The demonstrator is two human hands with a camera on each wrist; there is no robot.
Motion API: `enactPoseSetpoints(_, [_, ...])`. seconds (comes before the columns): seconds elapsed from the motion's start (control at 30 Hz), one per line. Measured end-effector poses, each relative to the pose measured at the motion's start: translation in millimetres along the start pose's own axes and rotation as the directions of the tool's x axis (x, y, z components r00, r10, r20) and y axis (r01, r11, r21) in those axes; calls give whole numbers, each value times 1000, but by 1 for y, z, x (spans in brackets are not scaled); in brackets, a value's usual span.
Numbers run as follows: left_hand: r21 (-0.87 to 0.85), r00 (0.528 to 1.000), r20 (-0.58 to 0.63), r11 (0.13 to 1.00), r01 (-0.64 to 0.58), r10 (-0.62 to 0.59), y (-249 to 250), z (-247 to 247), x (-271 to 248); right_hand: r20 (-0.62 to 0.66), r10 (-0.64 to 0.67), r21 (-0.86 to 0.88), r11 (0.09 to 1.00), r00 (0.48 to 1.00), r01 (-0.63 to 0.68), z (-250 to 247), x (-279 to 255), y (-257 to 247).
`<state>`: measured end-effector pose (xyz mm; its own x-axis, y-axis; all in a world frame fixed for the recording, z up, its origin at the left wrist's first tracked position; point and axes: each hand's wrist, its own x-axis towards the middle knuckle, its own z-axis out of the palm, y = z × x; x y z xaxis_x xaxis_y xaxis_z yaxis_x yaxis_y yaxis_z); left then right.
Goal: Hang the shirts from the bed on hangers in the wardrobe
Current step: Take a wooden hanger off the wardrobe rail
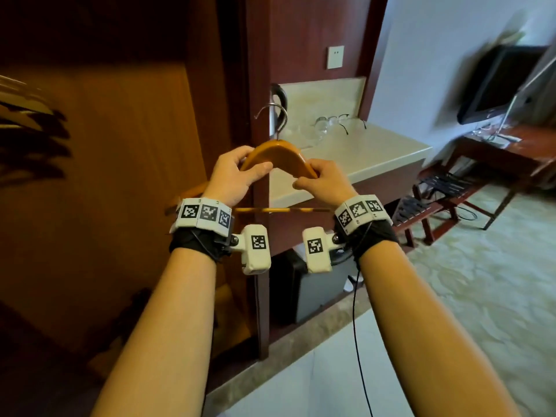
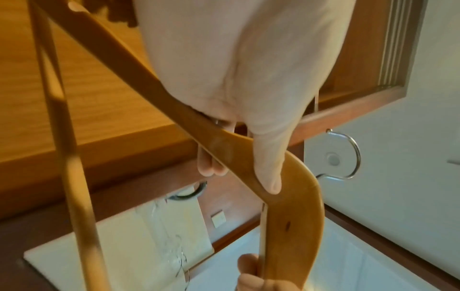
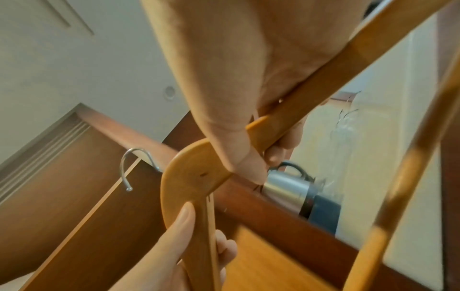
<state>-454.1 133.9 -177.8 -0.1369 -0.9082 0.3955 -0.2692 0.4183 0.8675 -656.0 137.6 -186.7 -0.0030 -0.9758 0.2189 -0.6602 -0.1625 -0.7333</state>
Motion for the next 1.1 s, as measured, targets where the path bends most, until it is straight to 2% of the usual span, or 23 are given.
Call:
enactPoseSetpoints(0.17, [-65,991,136,998,-2,11,17,119,-1,-75,74,19,997,994,-73,-80,-36,90])
enactPoseSetpoints(0.3, [-154,985,169,988,3,23,21,162,7,-188,32,18,999,982,-29,-109,-53,119])
enactPoseSetpoints(0.43, [-134,957,283,991,-27,65,32,240,26,-310,70,70,996,948,-51,-155,-68,183])
enactPoseSetpoints(0.57, [-93,946,317,995,-40,67,19,312,55,-424,150,117,987,893,-110,-194,-66,247])
enactPoseSetpoints(0.73, [-135,910,405,990,-34,87,2,415,104,-490,254,189,965,834,-183,-244,-51,326])
enactPoseSetpoints(0.9, [-204,862,498,979,6,99,3,530,164,-593,395,175,914,702,-366,-302,-31,398])
enactPoseSetpoints(1.0, [-252,810,577,966,53,106,13,599,189,-689,429,161,877,585,-453,-337,-29,437])
enactPoseSetpoints(1.1, [-258,752,648,964,64,124,25,663,201,-742,445,175,850,501,-496,-369,-35,469])
